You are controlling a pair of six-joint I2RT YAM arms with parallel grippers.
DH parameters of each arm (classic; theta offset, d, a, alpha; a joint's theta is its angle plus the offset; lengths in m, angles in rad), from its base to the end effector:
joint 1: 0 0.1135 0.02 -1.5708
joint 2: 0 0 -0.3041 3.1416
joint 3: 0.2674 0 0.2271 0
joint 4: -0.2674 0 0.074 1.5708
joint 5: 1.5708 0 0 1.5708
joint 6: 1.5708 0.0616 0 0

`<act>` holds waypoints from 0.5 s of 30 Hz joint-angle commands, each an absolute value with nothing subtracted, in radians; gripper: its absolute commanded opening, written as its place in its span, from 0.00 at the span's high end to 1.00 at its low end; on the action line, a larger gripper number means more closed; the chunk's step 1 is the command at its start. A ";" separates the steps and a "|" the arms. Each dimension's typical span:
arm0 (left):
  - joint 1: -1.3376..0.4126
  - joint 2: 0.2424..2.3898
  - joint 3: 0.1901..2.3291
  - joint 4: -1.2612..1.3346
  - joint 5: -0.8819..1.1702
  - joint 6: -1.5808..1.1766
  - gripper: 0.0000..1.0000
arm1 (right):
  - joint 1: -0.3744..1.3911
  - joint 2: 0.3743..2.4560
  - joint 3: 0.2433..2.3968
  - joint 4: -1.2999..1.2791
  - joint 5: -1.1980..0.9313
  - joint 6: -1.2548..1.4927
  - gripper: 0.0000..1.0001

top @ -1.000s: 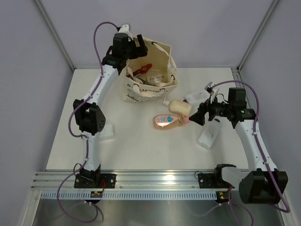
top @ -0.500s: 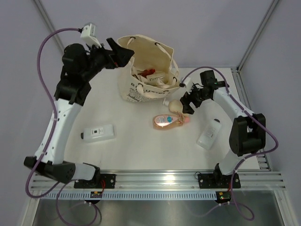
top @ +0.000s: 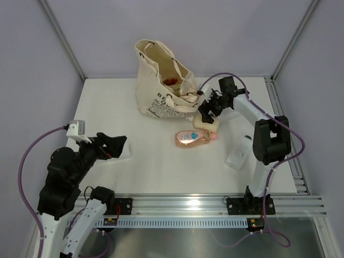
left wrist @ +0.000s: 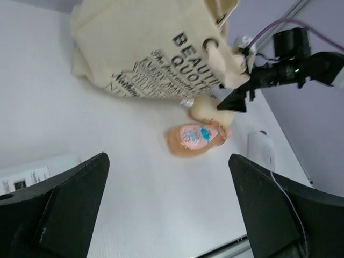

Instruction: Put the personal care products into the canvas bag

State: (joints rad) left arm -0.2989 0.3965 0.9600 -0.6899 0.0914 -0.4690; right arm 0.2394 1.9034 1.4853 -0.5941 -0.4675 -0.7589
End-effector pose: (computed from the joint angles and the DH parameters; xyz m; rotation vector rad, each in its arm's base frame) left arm 0.0240 -0.0133 0.3816 -0.0779 1.7378 -0.6473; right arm 0.3938 0.1247 0.2575 -1.3262 2.0813 0.3852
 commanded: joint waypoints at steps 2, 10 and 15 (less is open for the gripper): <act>-0.295 0.302 0.905 -0.811 0.017 -0.532 0.01 | 0.218 1.844 1.488 -0.620 -0.662 -0.694 0.00; -0.295 0.287 0.913 -0.825 0.023 -0.512 0.01 | 0.095 1.600 1.404 -0.563 -1.037 -0.477 0.01; -0.295 0.278 0.871 -0.810 0.043 -0.537 0.01 | 0.069 1.574 1.326 -0.561 -0.986 -0.494 0.01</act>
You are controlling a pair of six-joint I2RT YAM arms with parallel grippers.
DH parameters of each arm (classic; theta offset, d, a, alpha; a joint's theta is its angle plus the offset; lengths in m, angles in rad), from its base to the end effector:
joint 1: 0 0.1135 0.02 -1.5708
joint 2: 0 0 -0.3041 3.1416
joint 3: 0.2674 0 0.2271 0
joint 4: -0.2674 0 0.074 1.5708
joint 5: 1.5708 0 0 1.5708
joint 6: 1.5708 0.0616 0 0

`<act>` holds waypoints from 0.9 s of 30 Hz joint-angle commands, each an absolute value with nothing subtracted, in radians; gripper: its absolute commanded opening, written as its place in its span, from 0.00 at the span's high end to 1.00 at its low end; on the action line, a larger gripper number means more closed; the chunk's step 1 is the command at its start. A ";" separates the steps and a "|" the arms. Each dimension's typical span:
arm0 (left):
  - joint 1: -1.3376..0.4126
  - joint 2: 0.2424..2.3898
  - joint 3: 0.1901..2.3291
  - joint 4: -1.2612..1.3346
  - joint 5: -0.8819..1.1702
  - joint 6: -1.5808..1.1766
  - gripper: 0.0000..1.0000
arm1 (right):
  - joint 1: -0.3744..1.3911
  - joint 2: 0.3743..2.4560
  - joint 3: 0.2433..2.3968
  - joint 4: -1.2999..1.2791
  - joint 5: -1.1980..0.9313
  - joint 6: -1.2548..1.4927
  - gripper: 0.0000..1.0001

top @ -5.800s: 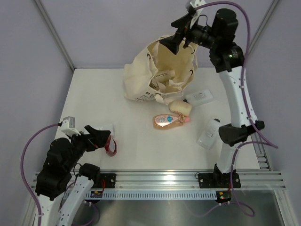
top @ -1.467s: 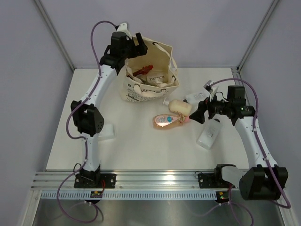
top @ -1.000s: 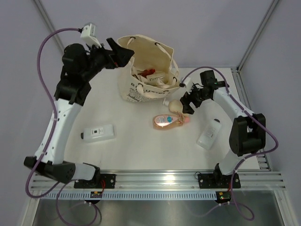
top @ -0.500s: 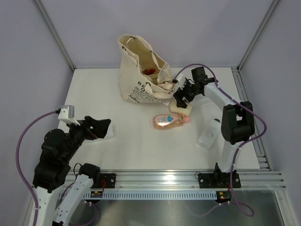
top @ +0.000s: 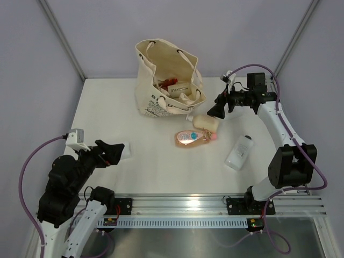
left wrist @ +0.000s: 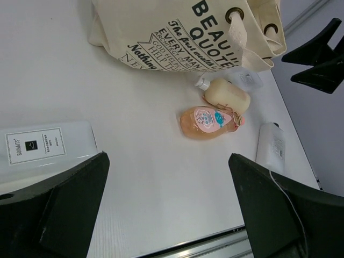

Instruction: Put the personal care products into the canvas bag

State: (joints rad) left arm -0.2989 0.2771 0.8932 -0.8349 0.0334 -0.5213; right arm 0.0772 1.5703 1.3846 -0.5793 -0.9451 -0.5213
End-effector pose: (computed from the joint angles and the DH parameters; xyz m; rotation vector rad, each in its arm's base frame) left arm 0.0031 -0.0031 0.3428 -0.1789 1.8233 -0.6139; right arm 0.3208 0.0749 0.3599 -1.0267 1.8194 0.8262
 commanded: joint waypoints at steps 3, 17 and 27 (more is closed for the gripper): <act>-0.295 0.259 0.865 -0.824 0.038 -0.546 0.01 | 0.043 1.583 1.296 -0.572 -0.962 -0.556 0.01; -0.295 0.213 0.805 -0.850 0.040 -0.587 0.01 | 0.087 1.839 1.371 -0.584 -0.744 -0.523 0.10; -0.295 0.230 0.779 -0.830 0.049 -0.604 0.01 | 0.155 1.953 1.459 -0.554 -0.532 -0.468 0.07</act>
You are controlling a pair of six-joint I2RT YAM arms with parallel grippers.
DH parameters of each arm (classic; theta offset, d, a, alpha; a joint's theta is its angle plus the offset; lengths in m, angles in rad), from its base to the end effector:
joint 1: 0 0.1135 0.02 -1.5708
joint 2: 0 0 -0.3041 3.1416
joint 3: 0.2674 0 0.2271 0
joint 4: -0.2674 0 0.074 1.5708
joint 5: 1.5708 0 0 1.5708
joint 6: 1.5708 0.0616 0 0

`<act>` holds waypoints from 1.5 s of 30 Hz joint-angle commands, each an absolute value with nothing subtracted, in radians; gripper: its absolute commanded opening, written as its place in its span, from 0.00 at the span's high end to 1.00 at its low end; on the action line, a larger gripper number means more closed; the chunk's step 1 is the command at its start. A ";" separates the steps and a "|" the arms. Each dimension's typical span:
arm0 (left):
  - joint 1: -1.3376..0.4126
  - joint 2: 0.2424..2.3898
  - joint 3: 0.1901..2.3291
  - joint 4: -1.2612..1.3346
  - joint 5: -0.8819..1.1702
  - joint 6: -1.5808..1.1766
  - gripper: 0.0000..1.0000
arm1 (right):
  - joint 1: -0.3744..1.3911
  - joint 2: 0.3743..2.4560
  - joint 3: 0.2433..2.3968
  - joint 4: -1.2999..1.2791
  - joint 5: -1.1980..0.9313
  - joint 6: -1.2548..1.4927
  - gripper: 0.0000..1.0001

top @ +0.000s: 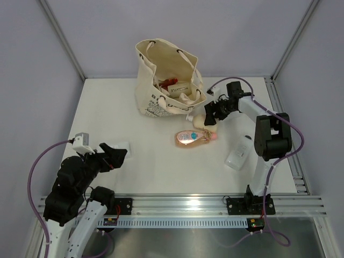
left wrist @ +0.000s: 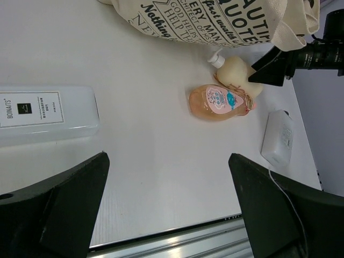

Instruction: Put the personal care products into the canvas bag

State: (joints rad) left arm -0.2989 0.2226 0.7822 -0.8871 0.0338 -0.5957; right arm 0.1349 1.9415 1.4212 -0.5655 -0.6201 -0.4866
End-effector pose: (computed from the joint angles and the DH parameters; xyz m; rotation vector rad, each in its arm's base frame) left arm 0.0047 -0.0036 0.3042 -0.2649 1.9316 -0.6338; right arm 0.3994 0.0903 0.2303 -0.9464 2.3035 0.6756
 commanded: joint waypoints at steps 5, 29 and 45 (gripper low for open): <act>-0.295 0.244 0.776 -0.819 0.064 -0.606 0.01 | 0.208 1.951 1.413 -0.598 -0.453 -0.506 0.05; -0.295 0.124 0.739 -0.885 0.130 -0.650 0.01 | 0.219 1.773 1.138 -0.698 -0.140 -0.374 0.25; -0.296 0.071 0.756 -0.939 0.118 -0.657 0.01 | 0.210 1.844 1.204 -0.747 -0.163 -0.397 0.01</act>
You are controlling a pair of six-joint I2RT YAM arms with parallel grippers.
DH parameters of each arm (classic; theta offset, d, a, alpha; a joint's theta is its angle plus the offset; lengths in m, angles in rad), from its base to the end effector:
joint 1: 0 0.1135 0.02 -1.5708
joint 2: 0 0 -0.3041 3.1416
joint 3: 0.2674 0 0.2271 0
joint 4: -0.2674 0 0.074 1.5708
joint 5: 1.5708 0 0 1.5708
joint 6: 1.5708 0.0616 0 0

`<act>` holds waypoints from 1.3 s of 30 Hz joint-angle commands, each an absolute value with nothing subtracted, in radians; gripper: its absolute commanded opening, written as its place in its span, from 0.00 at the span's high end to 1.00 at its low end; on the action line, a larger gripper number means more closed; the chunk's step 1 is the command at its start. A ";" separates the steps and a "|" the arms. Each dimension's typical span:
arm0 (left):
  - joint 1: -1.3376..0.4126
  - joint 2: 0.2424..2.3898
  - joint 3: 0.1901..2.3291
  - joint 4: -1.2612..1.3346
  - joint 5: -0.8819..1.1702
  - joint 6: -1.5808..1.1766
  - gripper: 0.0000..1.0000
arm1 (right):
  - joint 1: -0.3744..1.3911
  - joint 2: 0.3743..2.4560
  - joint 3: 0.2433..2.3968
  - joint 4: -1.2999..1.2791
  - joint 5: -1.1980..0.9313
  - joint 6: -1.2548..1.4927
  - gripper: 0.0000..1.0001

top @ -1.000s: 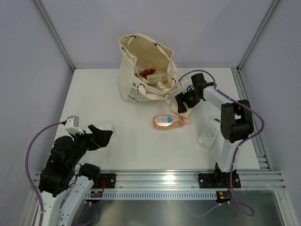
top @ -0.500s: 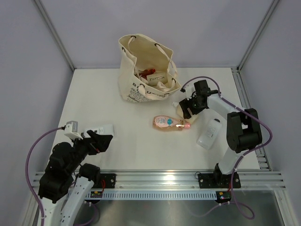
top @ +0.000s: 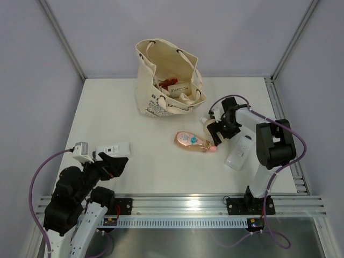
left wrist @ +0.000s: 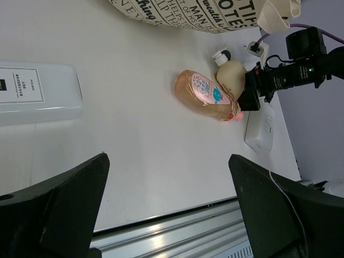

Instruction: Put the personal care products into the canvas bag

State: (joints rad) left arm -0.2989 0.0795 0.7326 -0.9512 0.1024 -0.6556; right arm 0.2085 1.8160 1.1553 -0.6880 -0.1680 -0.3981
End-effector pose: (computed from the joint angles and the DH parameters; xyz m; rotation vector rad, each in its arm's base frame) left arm -0.0175 -0.0012 0.2787 -0.2712 1.9178 -0.7450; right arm 0.3239 0.0791 0.1900 -0.8913 2.7571 0.2123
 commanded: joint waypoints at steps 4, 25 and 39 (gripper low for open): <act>-0.295 0.071 0.762 -0.953 0.109 -0.653 0.01 | 0.209 1.844 1.215 -0.736 -0.201 -0.399 0.11; -0.295 0.055 0.733 -0.939 0.143 -0.687 0.01 | 0.081 1.519 1.198 -0.805 -0.500 -0.432 0.98; -0.295 0.058 0.669 -0.876 0.183 -0.764 0.01 | 0.058 1.241 1.258 -0.896 -0.558 -0.482 1.00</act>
State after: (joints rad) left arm -0.2989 0.0643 0.6628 -0.9390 0.1471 -0.7471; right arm 0.0544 1.2846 1.1805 -0.9260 -0.4934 -0.4755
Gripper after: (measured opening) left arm 0.984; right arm 0.857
